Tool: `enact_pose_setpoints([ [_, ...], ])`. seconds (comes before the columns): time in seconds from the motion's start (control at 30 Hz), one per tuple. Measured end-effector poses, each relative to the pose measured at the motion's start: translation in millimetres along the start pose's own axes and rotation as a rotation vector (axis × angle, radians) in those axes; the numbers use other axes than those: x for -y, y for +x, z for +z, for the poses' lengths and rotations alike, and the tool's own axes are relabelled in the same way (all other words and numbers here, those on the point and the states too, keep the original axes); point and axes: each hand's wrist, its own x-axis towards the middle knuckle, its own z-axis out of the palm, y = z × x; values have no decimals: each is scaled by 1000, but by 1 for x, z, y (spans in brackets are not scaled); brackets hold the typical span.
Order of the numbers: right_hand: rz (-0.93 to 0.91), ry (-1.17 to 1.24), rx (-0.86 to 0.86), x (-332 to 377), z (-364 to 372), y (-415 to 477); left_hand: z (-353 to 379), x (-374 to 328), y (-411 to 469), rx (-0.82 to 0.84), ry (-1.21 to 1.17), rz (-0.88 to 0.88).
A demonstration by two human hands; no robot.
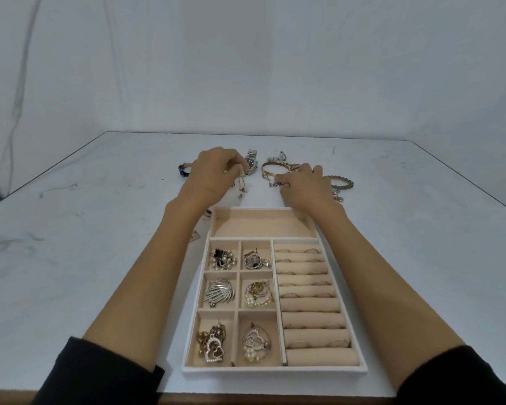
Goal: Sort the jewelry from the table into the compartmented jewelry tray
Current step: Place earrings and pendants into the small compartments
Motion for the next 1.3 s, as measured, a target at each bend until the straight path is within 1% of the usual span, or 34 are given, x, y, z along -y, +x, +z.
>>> enact_pose_setpoints([
  [0.07, -1, 32, -31, 0, 0, 0, -3, -2, -2, -53, -68, -12],
  [0.13, 0, 72, -120, 1, -3, -1, -6, -4, -4, -88, -133, -37],
  [0.2, 5, 78, -173, 3, -5, -1, -8, -6, -7, -100, -206, -65],
  [0.3, -8, 62, -160, 3, -4, -2, -10, -8, -9, -96, -301, -103],
  [0.4, -13, 105, -149, 0, -4, 0, -12, -9, -9, -111, -331, -108],
  [0.47, 9, 224, -166, -4, -8, 1, -13, -9, -10, -115, -343, -111],
  [0.5, 23, 327, -168, -6, -10, 1, -12, -10, -10, -116, -362, -113],
  [0.63, 57, 863, -129, -5, -24, -5, -12, -13, -10, -104, -460, -137],
  [0.7, 59, 1005, -102, -3, -31, -8, -12, -13, -11, -90, -498, -138],
  [0.87, 49, 1121, -31, 2, -37, -9, -12, -14, -11, -77, -550, -143],
  [1.03, -11, 1268, 28, 8, -40, -8, -12, -13, -10, -81, -544, -137],
  [1.3, -73, 1492, 65, 15, -49, -15, -12, -15, -10, -104, -614, -160],
])
